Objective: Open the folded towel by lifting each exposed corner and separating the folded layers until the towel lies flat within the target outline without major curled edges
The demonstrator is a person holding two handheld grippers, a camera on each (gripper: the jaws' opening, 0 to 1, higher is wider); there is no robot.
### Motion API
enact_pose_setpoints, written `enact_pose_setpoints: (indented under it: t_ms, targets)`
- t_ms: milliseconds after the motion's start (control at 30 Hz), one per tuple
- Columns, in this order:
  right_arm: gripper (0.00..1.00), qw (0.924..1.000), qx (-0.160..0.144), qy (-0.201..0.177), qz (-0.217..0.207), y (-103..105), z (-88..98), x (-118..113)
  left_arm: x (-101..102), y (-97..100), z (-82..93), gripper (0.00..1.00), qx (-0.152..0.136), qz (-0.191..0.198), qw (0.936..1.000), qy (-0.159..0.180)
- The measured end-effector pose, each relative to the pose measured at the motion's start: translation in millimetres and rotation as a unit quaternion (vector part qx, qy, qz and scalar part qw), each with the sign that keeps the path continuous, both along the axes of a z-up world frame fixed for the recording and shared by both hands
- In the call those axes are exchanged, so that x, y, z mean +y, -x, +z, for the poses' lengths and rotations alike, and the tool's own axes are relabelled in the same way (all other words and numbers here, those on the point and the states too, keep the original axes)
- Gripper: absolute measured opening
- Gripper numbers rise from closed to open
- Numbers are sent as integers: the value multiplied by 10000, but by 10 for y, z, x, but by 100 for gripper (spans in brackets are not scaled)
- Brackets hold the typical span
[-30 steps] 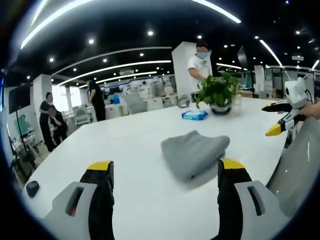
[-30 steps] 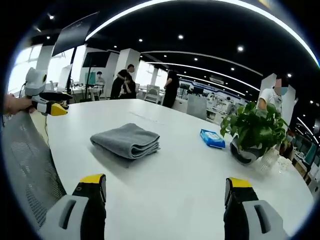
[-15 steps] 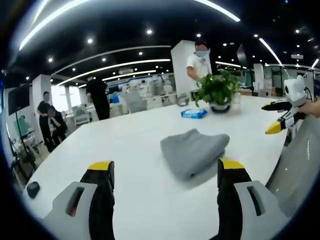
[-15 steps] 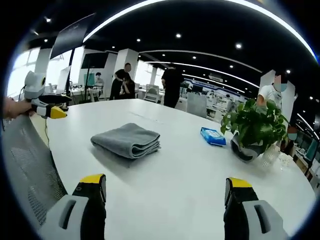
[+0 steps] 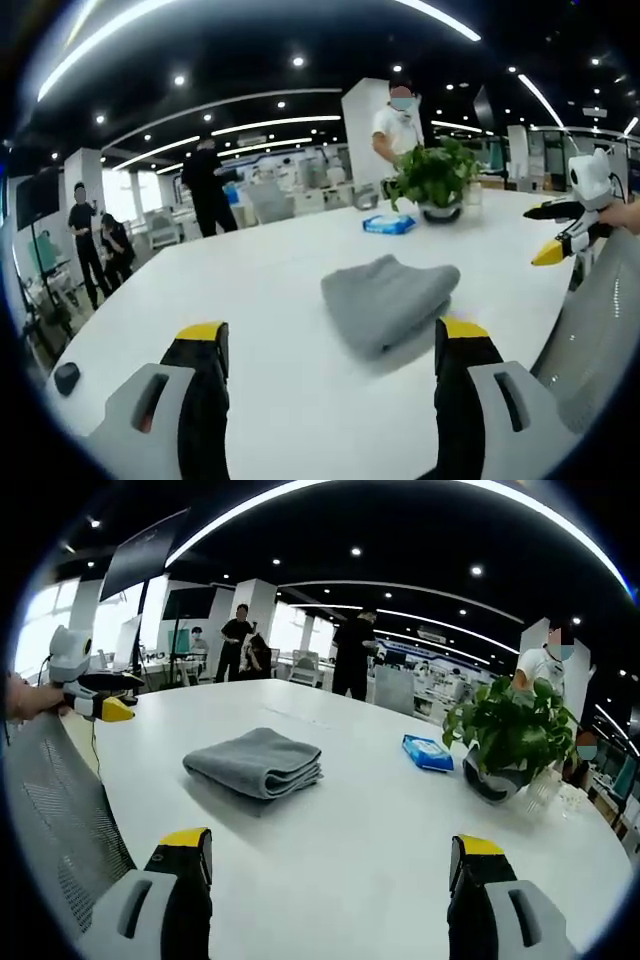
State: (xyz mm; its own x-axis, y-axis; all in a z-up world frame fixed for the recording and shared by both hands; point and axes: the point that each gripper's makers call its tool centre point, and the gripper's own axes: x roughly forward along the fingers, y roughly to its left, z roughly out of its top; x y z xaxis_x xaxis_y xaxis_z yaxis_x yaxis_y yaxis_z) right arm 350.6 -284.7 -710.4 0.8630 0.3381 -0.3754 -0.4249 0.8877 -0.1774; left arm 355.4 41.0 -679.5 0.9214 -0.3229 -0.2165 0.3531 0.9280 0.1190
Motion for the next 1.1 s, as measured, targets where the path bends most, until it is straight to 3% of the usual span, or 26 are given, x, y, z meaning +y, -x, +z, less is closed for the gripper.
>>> enact_pose_setpoints:
  t_ms: [767, 1100]
  targets:
    - [100, 10000, 88, 24, 21, 18, -37, 13, -34, 17, -69, 85, 150, -120, 9998, -94]
    - [100, 10000, -44, 28, -26, 5, 13, -6, -44, 25, -97, 85, 189, -145, 9996, -160]
